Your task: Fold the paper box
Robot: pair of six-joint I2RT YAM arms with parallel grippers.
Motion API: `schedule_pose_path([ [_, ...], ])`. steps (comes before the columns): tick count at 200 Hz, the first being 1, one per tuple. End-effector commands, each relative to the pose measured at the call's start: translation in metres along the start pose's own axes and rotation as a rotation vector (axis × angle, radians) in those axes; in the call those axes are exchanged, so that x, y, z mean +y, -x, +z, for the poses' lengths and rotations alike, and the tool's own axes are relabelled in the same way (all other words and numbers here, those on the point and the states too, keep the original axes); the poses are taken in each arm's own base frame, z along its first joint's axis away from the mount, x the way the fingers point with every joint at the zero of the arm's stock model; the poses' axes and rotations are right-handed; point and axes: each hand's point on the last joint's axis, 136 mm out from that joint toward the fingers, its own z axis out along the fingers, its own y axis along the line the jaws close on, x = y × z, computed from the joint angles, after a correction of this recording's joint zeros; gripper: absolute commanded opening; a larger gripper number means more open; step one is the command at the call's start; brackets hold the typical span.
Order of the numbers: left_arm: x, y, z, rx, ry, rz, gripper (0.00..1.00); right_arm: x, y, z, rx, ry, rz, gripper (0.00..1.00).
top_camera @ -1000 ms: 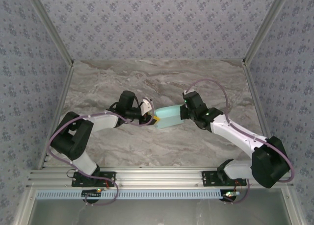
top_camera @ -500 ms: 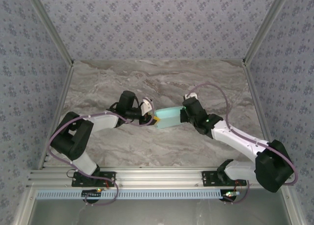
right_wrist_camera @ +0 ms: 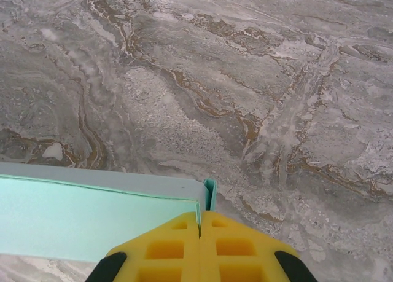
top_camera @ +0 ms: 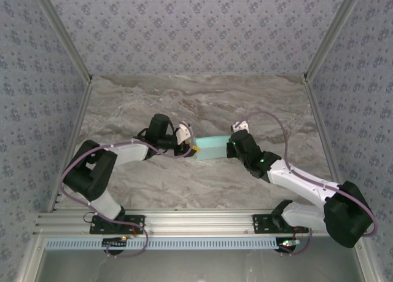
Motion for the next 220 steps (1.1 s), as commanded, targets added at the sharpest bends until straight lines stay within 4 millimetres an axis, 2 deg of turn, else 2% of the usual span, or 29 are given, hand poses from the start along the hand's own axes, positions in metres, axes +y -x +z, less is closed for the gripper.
schedule_pose_path([
  [1,0.029,0.002,-0.01,0.021,0.136,-0.039,0.45,-0.011,-0.029,0.0,0.079,-0.047,-0.024,0.01],
  [77,0.027,0.015,-0.018,0.006,0.145,-0.08,0.6,-0.01,-0.004,-0.018,0.042,-0.12,-0.003,0.01],
  [132,0.016,0.033,-0.031,0.013,0.148,-0.127,0.65,-0.006,0.001,-0.02,0.032,-0.124,-0.002,0.01],
  [152,0.013,0.034,-0.032,0.059,0.168,-0.129,0.62,-0.005,0.002,-0.021,0.031,-0.123,-0.004,0.01],
  [220,0.005,0.031,-0.032,0.162,0.158,-0.152,0.42,-0.005,0.002,-0.021,0.033,-0.13,-0.01,0.01],
])
